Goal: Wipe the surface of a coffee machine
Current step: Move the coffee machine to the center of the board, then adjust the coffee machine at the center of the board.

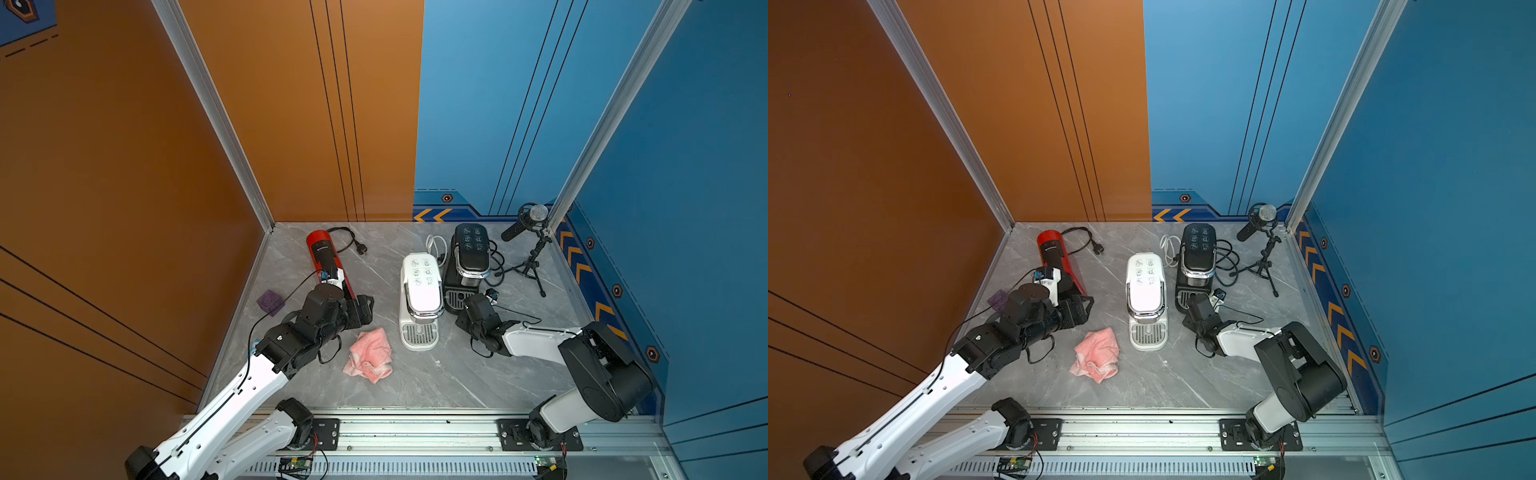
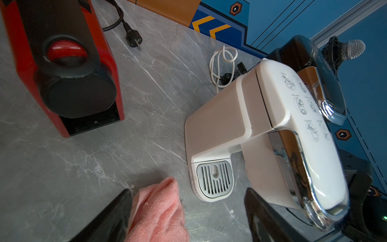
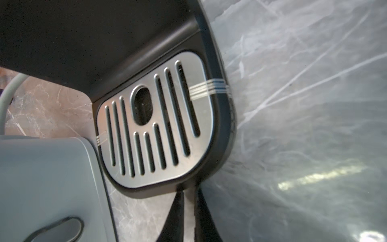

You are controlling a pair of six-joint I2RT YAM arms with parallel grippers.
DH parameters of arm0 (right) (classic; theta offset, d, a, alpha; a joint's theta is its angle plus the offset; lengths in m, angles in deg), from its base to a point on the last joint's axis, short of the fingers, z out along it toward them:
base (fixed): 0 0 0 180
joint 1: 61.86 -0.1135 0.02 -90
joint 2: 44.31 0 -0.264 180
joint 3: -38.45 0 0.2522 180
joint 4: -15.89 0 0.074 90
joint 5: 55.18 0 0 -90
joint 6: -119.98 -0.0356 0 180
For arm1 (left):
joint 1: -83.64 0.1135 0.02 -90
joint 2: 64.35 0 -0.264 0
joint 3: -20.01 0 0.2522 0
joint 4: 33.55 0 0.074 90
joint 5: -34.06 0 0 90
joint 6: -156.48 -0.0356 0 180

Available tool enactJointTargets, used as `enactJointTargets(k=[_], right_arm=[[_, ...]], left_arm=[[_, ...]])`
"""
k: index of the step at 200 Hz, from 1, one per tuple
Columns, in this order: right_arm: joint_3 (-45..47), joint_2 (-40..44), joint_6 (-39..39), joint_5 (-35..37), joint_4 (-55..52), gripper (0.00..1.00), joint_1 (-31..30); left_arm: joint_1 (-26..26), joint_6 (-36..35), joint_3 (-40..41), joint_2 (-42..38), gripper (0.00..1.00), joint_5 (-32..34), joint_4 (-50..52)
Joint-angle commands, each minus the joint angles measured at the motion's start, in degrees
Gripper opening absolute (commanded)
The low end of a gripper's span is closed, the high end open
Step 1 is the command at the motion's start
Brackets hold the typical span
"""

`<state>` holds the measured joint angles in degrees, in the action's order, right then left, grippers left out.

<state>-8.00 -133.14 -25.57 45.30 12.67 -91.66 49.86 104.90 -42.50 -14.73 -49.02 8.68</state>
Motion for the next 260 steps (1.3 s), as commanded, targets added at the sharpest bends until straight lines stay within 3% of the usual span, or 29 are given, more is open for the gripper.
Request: enactJointTargets(k=[1,28,65,143,195,233,260], right_arm=[[-0.25,-1.11,1.57,0.93,-1.50,0.16,-1.45],[2.00,2.29,-1.03,2.40,-3.64,0.24,-6.63],[3.36,6.03,-3.78,5.39,-6.15,0.26,-15.33],[-5.34,-5.98,-1.84,2.57,-2.92,0.25,-16.92],[-7.09,-7.26,-2.79,4.89,-4.56,0.25,-19.52],[-4.42,1.25,-2.36,11.01,-15.92,0.30,-22.26],[-7.63,8.32,-0.10,19.23,-32.86,0.36,-30.18]], left_arm=[[0.50,-0.14,0.89,-0.72,0.85,-1.10,-0.06],[0.72,-0.25,1.27,-1.11,0.85,-1.53,-0.07],[0.94,-0.31,1.86,-1.72,0.85,-1.80,-0.08],[1.59,-0.62,1.98,-3.95,0.85,-2.61,0.07],[3.15,-0.66,3.01,-6.02,0.85,-3.65,0.18],[4.77,-0.88,4.72,-7.29,0.85,-4.35,0.46],[6.50,0.19,6.46,-8.59,0.85,-4.01,2.31]])
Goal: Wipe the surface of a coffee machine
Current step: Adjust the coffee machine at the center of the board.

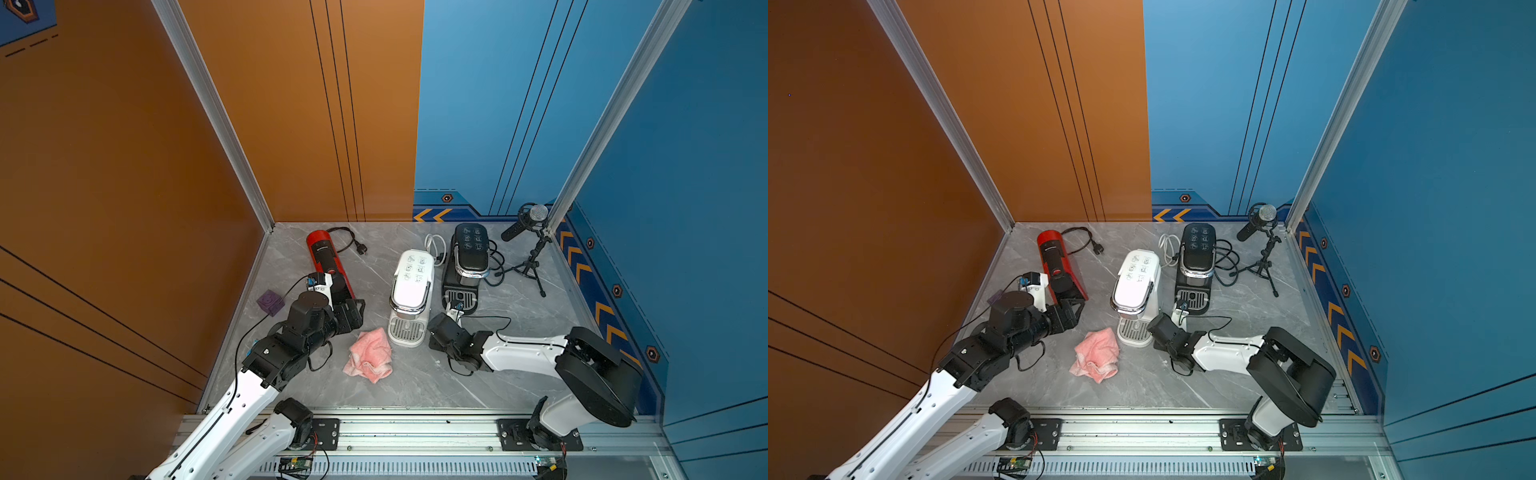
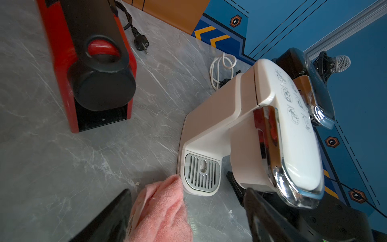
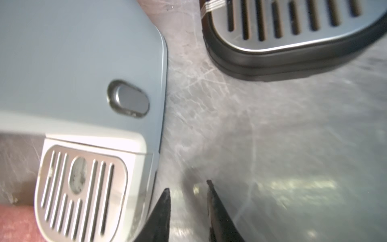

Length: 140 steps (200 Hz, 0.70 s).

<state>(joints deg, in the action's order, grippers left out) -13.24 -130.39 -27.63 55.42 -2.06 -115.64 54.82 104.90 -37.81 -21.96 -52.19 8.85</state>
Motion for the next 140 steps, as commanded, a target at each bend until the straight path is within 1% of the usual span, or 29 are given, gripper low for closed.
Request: enactJointTargets(k=[1,13,30,46,60,80,81,85,104,121,140], right_arm=[[-2.57,5.74,2.01,9.33,-18.92,0.37,-6.40],[-6.29,7.26,2.36,14.12,-27.32,0.41,-11.93],[-11.96,7.35,0.87,20.69,-37.22,0.43,-19.27],[-17.06,5.82,2.59,21.67,-38.07,0.44,-24.48],[-23.08,2.23,5.36,21.33,-38.09,0.46,-27.50],[-33.94,-5.89,12.56,20.10,-38.52,0.51,-29.78],[-34.48,-6.31,12.89,19.92,-38.52,0.52,-29.79],[-36.53,-8.03,14.17,18.73,-38.59,0.54,-29.97],[-45.36,-15.71,18.62,12.25,-38.52,0.58,-29.72],[-51.91,-21.50,19.51,9.97,-40.55,0.62,-29.70],[-56.27,-26.29,19.47,8.18,-41.75,0.67,-29.35]], left_arm=[[1.55,0.27,1.86,-1.44,0.85,-0.76,2.21],[2.45,1.14,3.16,-2.44,0.85,0.03,3.50],[4.45,2.47,5.38,-4.40,0.85,0.51,5.49],[7.18,3.87,7.27,-6.10,0.85,0.40,7.53],[10.41,4.80,8.75,-7.50,0.85,-0.11,9.41],[15.96,5.48,10.56,-9.34,0.85,-1.20,10.83],[16.24,5.51,10.65,-9.38,0.87,-1.33,10.91],[17.55,5.45,11.01,-9.54,0.90,-1.81,10.99],[23.98,5.54,11.69,-9.04,0.90,-4.28,11.91],[30.08,5.83,11.93,-8.71,0.89,-8.20,12.05],[36.31,5.49,12.16,-8.48,0.89,-10.65,12.09]])
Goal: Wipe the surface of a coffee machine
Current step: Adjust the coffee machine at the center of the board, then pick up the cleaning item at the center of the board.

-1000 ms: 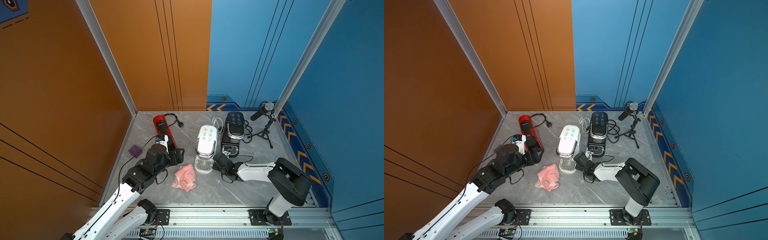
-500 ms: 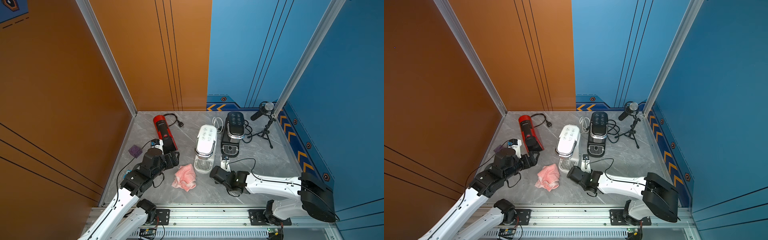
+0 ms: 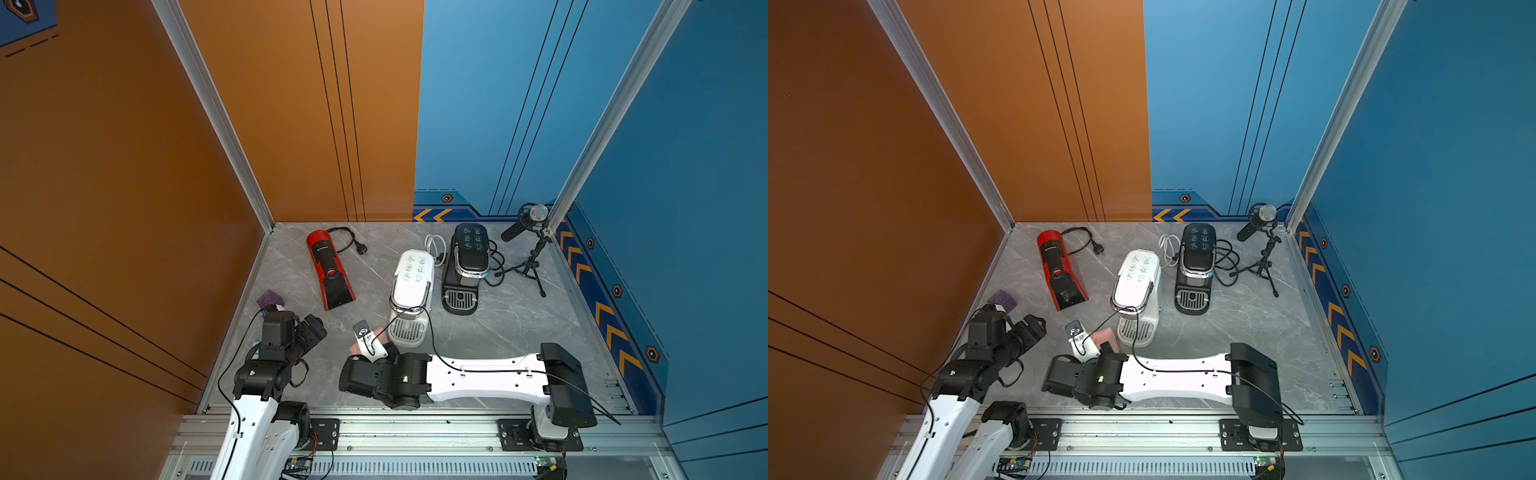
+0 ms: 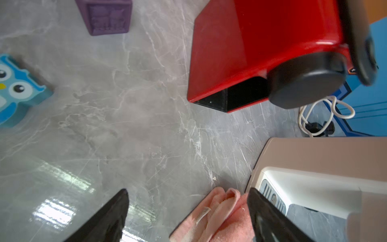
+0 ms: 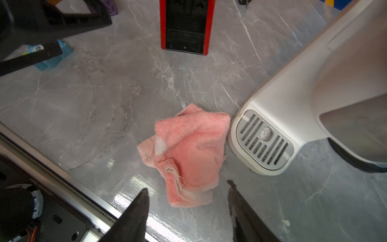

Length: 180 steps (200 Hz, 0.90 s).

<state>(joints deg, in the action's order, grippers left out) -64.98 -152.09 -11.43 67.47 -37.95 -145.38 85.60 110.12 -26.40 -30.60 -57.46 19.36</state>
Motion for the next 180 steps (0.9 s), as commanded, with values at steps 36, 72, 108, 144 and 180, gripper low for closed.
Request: enactJointTargets(k=[36,72,108,144,180], right_arm=[[-10.25,-13.93,2.53,-7.80,-8.04,0.75,2.13],[-11.42,-19.92,1.66,-8.87,-7.47,0.82,5.06],[-11.75,-24.50,3.72,-11.49,-6.05,0.83,7.89],[-7.68,-25.01,1.97,-13.02,-5.23,0.63,9.23],[-1.70,-23.17,3.11,-18.70,0.30,0.32,10.93]], left_arm=[[13.86,1.95,2.36,-0.19,0.90,-9.96,1.54],[17.09,1.71,1.63,-0.52,0.90,-13.46,1.41],[17.37,1.89,-0.05,-1.46,0.90,-14.91,1.35],[17.34,1.88,-1.19,-2.30,0.91,-15.50,1.32],[17.38,1.63,-1.05,-1.94,0.91,-16.07,0.79]])
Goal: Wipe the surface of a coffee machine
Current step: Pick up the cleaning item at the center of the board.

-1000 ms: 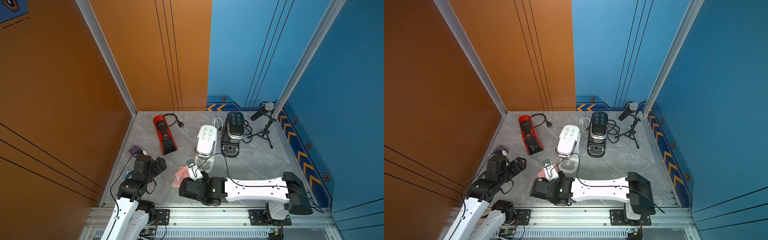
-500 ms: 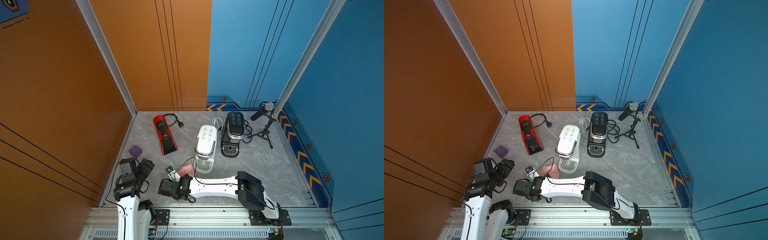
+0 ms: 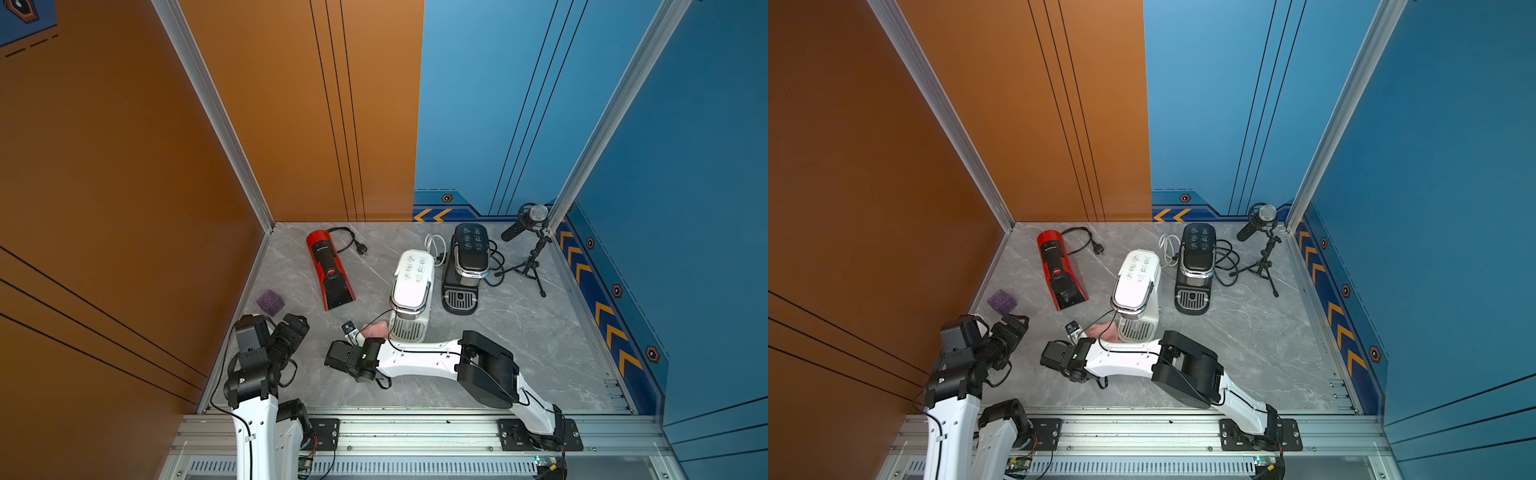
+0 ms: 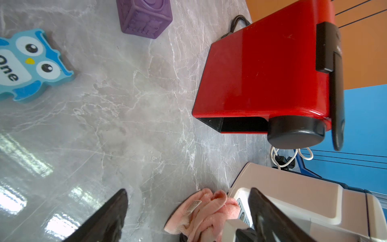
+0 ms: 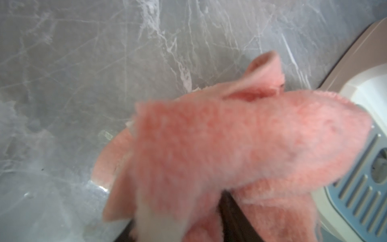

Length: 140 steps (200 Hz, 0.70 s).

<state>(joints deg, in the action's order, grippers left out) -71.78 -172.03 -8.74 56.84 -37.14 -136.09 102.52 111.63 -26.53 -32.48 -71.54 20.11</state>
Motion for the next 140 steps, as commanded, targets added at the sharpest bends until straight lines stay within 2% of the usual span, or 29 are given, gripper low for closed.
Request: enactJointTargets(k=[1,41,95,140], right_arm=[[5.04,-3.24,0.50,-8.02,-0.48,0.31,1.68],[5.16,0.46,5.32,-6.89,1.53,0.00,-0.08],[6.77,15.00,7.62,-4.00,1.41,0.00,-3.55],[7.87,26.10,8.81,-0.29,0.38,0.00,-6.13]], left_arm=[[0.46,0.12,-0.95,-0.06,0.91,-1.99,0.03],[0.35,-0.90,-1.52,-0.02,0.91,-3.01,-0.15],[-1.60,-0.98,-2.72,0.48,0.90,-5.47,-1.09],[-6.82,0.75,-4.56,0.24,0.90,-4.42,-0.96]])
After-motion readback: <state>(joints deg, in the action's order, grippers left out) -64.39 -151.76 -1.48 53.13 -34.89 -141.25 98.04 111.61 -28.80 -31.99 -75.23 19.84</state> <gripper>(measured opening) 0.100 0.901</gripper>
